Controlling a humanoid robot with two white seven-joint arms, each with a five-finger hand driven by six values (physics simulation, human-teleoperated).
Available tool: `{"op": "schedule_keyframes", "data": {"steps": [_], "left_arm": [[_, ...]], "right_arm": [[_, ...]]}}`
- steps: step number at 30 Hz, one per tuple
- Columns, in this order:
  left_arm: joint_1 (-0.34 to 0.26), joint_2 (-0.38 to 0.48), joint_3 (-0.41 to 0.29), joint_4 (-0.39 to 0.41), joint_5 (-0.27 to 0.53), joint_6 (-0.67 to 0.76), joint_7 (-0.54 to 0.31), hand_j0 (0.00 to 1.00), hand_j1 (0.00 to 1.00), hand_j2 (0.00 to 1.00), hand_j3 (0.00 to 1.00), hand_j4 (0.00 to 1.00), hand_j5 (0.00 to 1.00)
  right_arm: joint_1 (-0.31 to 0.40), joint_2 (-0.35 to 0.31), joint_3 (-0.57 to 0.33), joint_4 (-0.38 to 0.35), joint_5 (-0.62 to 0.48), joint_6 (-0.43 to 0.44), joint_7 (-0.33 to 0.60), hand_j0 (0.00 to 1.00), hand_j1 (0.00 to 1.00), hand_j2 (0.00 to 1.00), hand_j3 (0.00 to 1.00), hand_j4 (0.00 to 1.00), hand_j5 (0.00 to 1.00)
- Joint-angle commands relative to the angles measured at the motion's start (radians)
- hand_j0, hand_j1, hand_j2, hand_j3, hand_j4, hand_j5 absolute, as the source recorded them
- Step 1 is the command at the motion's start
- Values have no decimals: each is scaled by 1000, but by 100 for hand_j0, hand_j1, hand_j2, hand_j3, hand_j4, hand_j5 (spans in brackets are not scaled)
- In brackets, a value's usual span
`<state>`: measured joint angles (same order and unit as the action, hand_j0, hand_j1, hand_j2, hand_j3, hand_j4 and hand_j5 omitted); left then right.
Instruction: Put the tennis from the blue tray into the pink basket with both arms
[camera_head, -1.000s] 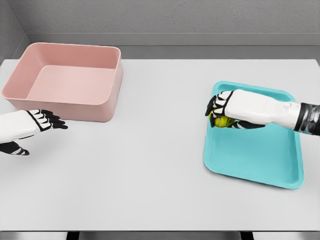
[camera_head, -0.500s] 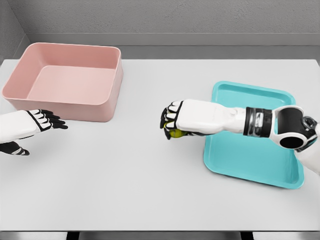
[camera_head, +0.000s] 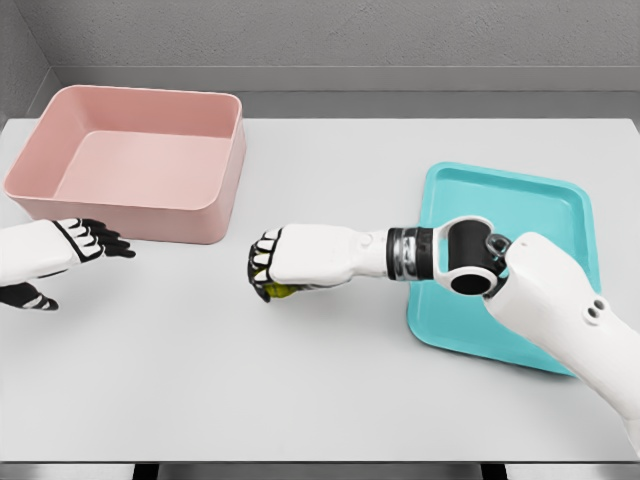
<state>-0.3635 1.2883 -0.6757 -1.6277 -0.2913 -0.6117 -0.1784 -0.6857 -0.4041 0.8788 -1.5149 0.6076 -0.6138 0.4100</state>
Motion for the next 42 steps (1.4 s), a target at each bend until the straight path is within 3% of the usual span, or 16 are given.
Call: {"op": "schedule_keyframes", "data": {"steps": [1, 8, 20, 23, 25, 26, 42], "left_arm": [[0, 2, 1, 0, 6, 1, 0, 100, 100, 100, 100, 100, 100], [2, 8, 1, -1, 6, 1, 2, 100, 100, 100, 100, 100, 100], [2, 19, 2, -9, 6, 1, 2, 100, 100, 100, 100, 100, 100], [2, 19, 2, -9, 6, 1, 2, 100, 100, 100, 100, 100, 100], [2, 19, 2, -9, 6, 1, 2, 100, 100, 100, 100, 100, 100], [2, 19, 2, -9, 6, 1, 2, 100, 100, 100, 100, 100, 100], [5, -3, -4, -20, -2, 1, 2, 100, 100, 100, 100, 100, 100]], "right_arm": [[0, 33, 25, 36, 4, 3, 1, 42, 42, 42, 42, 42, 42], [-11, 73, 60, 41, 32, 3, 1, 42, 42, 42, 42, 42, 42], [-14, 93, 68, 124, 46, 3, -2, 43, 43, 43, 43, 43, 43], [-14, 102, 68, 131, 47, 3, 1, 60, 60, 60, 60, 60, 60], [-14, 102, 68, 130, 46, 3, 1, 93, 93, 93, 93, 93, 93], [-12, 103, 68, 128, 46, 3, 1, 99, 99, 99, 99, 99, 99], [-8, 85, 52, 122, 46, 3, 3, 100, 100, 100, 100, 100, 100]]}}
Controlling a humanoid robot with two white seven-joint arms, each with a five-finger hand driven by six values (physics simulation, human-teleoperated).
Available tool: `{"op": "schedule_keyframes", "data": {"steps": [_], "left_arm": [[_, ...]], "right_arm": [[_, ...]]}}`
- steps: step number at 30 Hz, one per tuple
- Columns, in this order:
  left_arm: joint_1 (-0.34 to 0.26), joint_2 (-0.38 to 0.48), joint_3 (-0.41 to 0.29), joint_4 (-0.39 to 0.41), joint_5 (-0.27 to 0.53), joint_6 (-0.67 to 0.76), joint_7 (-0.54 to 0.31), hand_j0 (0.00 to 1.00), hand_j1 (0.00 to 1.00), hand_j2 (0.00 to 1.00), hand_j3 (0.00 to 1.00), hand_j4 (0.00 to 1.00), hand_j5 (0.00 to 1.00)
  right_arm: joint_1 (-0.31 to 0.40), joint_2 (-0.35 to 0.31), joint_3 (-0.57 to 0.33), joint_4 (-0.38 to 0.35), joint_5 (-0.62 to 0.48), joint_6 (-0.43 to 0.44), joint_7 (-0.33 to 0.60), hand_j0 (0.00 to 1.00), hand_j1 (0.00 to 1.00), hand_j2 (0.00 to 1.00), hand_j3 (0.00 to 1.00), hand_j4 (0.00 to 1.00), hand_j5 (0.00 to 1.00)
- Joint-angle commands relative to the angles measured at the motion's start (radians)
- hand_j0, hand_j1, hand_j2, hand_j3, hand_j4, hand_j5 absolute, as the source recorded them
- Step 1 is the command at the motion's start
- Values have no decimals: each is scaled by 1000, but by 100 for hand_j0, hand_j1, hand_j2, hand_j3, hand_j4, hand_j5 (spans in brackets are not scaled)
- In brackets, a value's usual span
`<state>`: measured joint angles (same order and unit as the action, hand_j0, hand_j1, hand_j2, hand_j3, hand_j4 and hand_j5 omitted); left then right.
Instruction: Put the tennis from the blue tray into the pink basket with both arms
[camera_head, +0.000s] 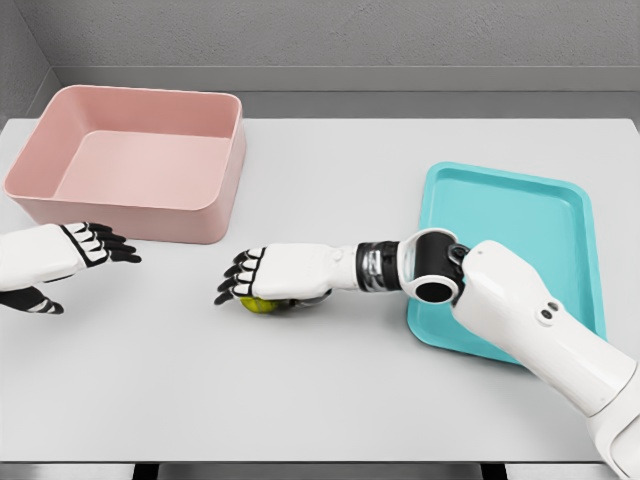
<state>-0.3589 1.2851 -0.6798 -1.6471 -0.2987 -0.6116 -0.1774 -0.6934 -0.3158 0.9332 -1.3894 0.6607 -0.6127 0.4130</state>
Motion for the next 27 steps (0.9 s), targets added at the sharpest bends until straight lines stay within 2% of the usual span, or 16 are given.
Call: {"op": "schedule_keyframes", "data": {"steps": [1, 4, 7, 9, 11, 13, 15, 17, 18, 21, 23, 27], "left_arm": [[0, 0, 0, 0, 6, 1, 1, 100, 100, 100, 100, 100, 100], [0, 0, 0, 1, 6, 1, -1, 100, 100, 100, 100, 100, 100], [0, 0, 0, 1, 6, 1, 1, 100, 100, 100, 100, 100, 100], [0, 0, 0, 1, 6, 1, -1, 100, 100, 100, 100, 100, 100], [0, -18, -1, 0, 3, 1, -1, 100, 100, 100, 100, 100, 100], [-2, -55, -4, 0, -17, 1, -7, 100, 100, 100, 100, 100, 100], [-2, -98, -4, 0, -54, 1, -7, 100, 100, 100, 100, 100, 100], [-2, -136, -4, -2, -91, 1, -7, 100, 100, 100, 100, 100, 100], [-3, -145, -4, -3, -97, 1, -8, 100, 100, 100, 100, 100, 100], [-21, -165, -4, -10, -97, 1, -10, 100, 100, 100, 100, 100, 100], [-38, -176, -4, -20, -111, 1, -11, 100, 100, 100, 100, 100, 100], [-57, -208, -6, -52, -111, 1, -50, 100, 100, 100, 100, 100, 100]], "right_arm": [[0, -5, -2, -7, -7, 2, 0, 100, 100, 100, 100, 100, 100], [0, -29, -48, -25, -10, 2, 1, 100, 100, 100, 100, 100, 100], [2, -78, -125, -80, -16, 2, 6, 100, 100, 100, 100, 100, 100], [3, -129, -145, -126, -20, 2, 6, 100, 100, 100, 100, 100, 100], [20, -161, -229, -177, -21, 2, 4, 100, 100, 100, 100, 100, 100], [87, -233, -384, -255, -53, 2, 0, 100, 100, 100, 100, 100, 100], [245, -264, -617, -307, -128, 2, 0, 100, 100, 100, 100, 100, 100], [353, -276, -829, -319, -207, 2, 0, 100, 100, 100, 100, 100, 100], [382, -293, -892, -319, -256, 2, 0, 100, 100, 100, 100, 100, 100], [503, -316, -1044, -318, -337, 2, -2, 100, 100, 100, 100, 100, 100], [558, -310, -1076, -313, -352, 2, -5, 100, 100, 100, 100, 100, 100], [647, -278, -1082, -307, -372, 2, -3, 100, 100, 100, 100, 100, 100]]}}
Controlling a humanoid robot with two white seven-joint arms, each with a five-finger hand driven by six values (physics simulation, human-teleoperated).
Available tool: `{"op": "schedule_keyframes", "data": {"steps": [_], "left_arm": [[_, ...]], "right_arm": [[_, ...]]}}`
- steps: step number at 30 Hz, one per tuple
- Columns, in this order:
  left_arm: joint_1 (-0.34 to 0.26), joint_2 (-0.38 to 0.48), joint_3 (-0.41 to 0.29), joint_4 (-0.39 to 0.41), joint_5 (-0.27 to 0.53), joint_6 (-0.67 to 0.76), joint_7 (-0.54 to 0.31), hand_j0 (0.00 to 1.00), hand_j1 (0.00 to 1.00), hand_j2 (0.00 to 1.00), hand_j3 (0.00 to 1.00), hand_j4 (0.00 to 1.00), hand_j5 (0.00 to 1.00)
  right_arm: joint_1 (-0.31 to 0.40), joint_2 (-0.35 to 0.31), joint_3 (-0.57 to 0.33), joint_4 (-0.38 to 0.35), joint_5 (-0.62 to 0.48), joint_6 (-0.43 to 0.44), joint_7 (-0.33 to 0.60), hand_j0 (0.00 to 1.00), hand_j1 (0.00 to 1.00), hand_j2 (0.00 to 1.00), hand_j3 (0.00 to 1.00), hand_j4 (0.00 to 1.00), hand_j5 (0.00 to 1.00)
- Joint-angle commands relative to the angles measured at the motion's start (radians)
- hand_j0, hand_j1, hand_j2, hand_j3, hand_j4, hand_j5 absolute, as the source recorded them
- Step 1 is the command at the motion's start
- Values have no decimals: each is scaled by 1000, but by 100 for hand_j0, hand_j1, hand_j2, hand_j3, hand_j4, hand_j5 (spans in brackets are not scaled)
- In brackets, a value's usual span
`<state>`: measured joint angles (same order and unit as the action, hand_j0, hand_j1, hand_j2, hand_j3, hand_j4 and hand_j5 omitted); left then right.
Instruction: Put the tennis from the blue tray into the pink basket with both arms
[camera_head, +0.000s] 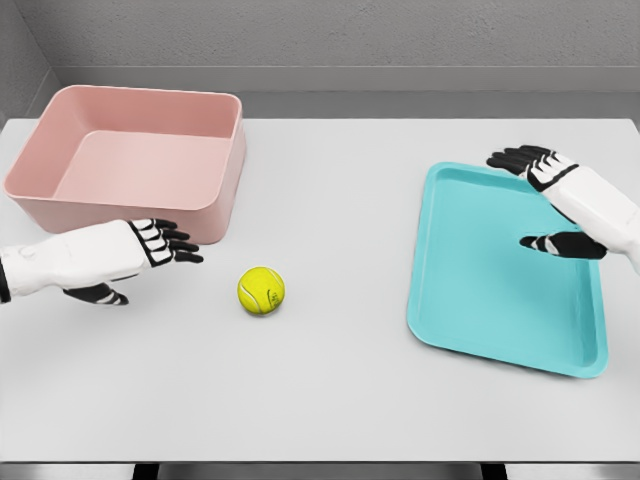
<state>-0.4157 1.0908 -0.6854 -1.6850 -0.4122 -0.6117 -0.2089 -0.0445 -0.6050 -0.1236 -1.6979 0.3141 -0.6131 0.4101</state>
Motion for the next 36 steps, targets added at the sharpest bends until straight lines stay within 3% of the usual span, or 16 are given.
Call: {"op": "schedule_keyframes", "data": {"steps": [1, 2, 3, 4, 8, 12, 15, 19, 22, 24, 36], "left_arm": [[0, -25, 0, -28, 3, 1, -27, 100, 100, 100, 100, 100, 100], [0, -26, 0, -30, 3, 1, -27, 100, 100, 100, 100, 100, 100], [-6, -28, 0, -30, 1, 1, -27, 100, 100, 100, 100, 100, 100], [-20, -45, 0, -30, -3, 1, -29, 100, 100, 100, 100, 100, 100], [-43, -81, 0, -21, -34, 1, -29, 100, 100, 100, 100, 100, 100], [-129, -143, -86, 10, -63, 1, -38, 100, 100, 100, 100, 100, 100], [-153, -177, -109, 11, -65, 1, -67, 100, 100, 100, 100, 100, 100], [-212, -212, -175, 25, -63, 1, -87, 100, 100, 100, 100, 100, 100], [-273, -235, -240, 48, -62, 1, -87, 100, 100, 100, 100, 100, 100], [-284, -247, -253, 50, -60, 1, -87, 100, 100, 100, 100, 100, 100], [-333, -296, -335, 87, -59, 1, -87, 100, 100, 100, 100, 100, 100]], "right_arm": [[2, 13, -36, 3, -38, 2, 4, 100, 100, 100, 100, 100, 100], [29, 11, -68, 38, -39, 2, 4, 100, 100, 100, 100, 100, 100], [87, 13, -135, 43, -46, 2, 4, 100, 100, 100, 100, 100, 100], [95, 16, -165, 24, -55, 2, 6, 100, 100, 100, 100, 100, 100], [94, 47, -165, 12, -67, 2, 4, 100, 100, 100, 100, 100, 100], [95, 47, -165, 1, -127, 2, 3, 100, 100, 100, 100, 100, 100], [103, 60, -162, -55, -127, 2, -1, 100, 100, 100, 100, 100, 100], [98, 73, -159, -68, -133, 2, -4, 100, 100, 100, 100, 100, 100], [55, 73, -97, -68, -133, 2, -2, 100, 100, 100, 100, 100, 100], [40, 73, -65, -69, -133, 2, 1, 100, 100, 100, 100, 100, 100], [43, 73, -62, -68, -130, 2, 6, 100, 100, 100, 100, 100, 100]]}}
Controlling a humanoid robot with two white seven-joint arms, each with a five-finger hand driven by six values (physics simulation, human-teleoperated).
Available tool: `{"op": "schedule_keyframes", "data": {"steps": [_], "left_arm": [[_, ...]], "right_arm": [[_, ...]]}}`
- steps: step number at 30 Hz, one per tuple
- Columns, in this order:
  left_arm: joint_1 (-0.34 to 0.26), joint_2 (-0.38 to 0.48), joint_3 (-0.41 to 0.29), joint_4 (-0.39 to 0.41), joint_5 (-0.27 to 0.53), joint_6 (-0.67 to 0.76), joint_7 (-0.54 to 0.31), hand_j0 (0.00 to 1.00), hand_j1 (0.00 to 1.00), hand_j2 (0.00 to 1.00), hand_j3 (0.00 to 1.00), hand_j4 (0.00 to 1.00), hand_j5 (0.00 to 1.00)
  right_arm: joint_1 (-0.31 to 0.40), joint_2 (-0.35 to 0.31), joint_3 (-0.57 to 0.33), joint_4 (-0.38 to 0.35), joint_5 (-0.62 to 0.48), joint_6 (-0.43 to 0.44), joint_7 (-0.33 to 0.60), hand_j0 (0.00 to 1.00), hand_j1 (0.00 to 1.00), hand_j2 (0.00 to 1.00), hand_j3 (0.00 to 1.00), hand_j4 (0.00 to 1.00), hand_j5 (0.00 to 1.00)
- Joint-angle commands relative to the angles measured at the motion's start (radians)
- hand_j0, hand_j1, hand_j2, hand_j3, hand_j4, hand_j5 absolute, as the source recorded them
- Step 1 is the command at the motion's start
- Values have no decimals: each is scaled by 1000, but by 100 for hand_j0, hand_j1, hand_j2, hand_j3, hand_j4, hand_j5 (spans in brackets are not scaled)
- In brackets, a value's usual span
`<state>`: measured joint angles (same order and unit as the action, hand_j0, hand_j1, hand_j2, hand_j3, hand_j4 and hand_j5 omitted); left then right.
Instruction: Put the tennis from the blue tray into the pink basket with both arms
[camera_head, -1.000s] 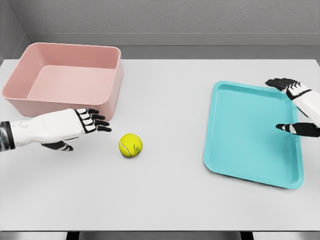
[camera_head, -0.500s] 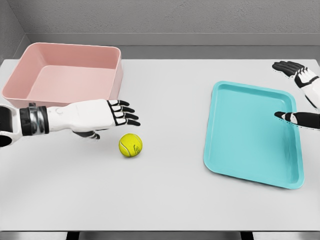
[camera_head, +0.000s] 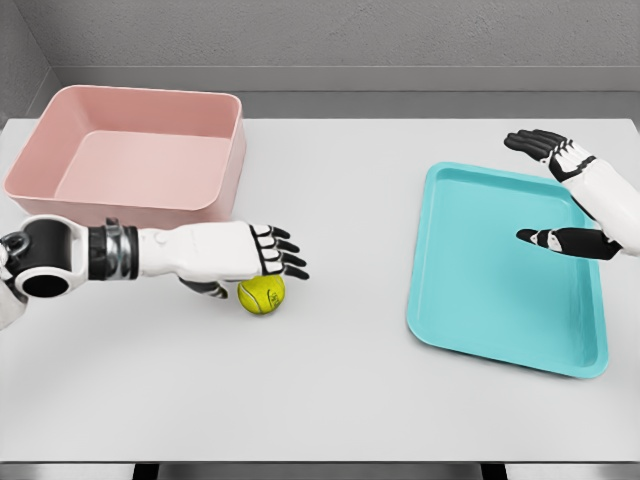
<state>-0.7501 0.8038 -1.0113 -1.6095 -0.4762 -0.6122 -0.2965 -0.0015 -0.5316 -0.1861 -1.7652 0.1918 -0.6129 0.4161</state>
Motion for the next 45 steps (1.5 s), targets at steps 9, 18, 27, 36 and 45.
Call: {"op": "schedule_keyframes", "data": {"steps": [9, 18, 27, 36, 45], "left_arm": [[5, -20, -26, 28, 4, 1, 0, 100, 100, 100, 100, 100, 100], [5, -20, -58, 33, 1, 1, -1, 93, 93, 93, 93, 93, 93], [0, -17, -56, 33, 1, 1, -29, 61, 61, 61, 61, 61, 61], [-6, -18, -56, 40, 1, 1, -29, 52, 52, 52, 52, 52, 52], [-43, -14, -58, 39, 10, 1, -29, 52, 52, 52, 52, 52, 52]], "right_arm": [[3, -1, -1, 0, -6, 2, 0, 100, 100, 100, 100, 100, 100], [3, -1, -1, 0, -6, 2, 0, 100, 100, 100, 100, 100, 100], [3, -1, -3, 1, -6, 2, 0, 100, 100, 100, 100, 100, 100], [3, -1, -3, 1, -6, 2, 0, 100, 100, 100, 100, 100, 100], [9, -2, -9, 6, -2, 2, 0, 100, 100, 100, 100, 100, 100]]}}
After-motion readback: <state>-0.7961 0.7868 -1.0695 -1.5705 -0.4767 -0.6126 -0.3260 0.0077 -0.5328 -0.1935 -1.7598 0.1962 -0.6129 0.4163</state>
